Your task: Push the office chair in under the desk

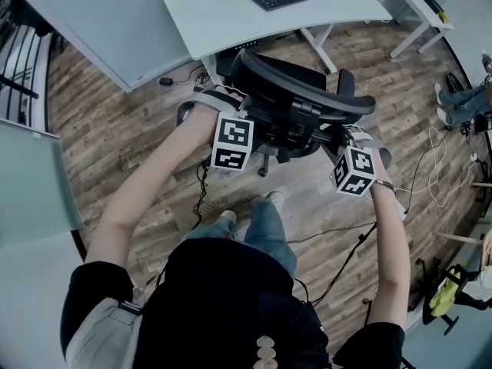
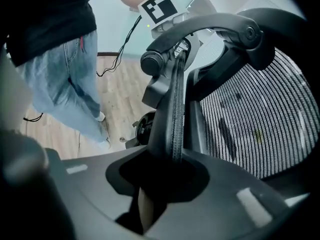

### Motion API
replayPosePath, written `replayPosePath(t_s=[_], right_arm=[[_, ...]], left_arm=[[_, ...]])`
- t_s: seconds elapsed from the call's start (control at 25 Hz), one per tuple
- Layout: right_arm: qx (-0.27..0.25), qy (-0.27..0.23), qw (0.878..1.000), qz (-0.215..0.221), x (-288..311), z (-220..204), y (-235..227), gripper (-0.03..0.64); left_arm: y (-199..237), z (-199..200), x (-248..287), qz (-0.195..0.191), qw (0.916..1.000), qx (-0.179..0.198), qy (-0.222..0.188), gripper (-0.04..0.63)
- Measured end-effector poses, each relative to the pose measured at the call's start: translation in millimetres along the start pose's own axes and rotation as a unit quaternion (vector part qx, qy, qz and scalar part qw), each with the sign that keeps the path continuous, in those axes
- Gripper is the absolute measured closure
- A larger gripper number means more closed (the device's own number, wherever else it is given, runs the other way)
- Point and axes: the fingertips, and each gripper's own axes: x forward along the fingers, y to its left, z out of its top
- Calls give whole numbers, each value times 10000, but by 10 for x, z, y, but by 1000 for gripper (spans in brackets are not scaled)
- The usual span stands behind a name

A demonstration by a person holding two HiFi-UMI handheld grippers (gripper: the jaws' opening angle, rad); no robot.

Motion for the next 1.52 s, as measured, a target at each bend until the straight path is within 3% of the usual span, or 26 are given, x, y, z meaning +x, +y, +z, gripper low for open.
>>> replayPosePath(t_s=[0.12, 0.28, 0.56, 0.84, 1.04, 1.52], right_arm=[[-137, -94, 9999, 33, 52, -250, -211, 523], [-429, -308, 9982, 271, 193, -703, -816, 528], [-1096, -591, 9915, 372, 484, -838, -996, 528], [-1587, -889, 9819, 535, 808, -1278, -1888, 526], [-1842, -979, 9763, 578, 902, -1274, -1933, 522], [-2264, -1194, 9612, 1030, 1131, -1770, -2621, 512]], left_arm=[[208, 131, 111, 8, 9998, -188, 89, 479], [774, 283, 372, 14, 9980, -534, 325, 479], [700, 286, 562, 213, 9893, -1197, 801, 477], [1439, 312, 982, 116, 9784, -1723, 1134, 477], [1367, 333, 1014, 182, 9740, -1967, 1107, 479], [1939, 649, 1330, 14, 9611, -2637, 817, 486]])
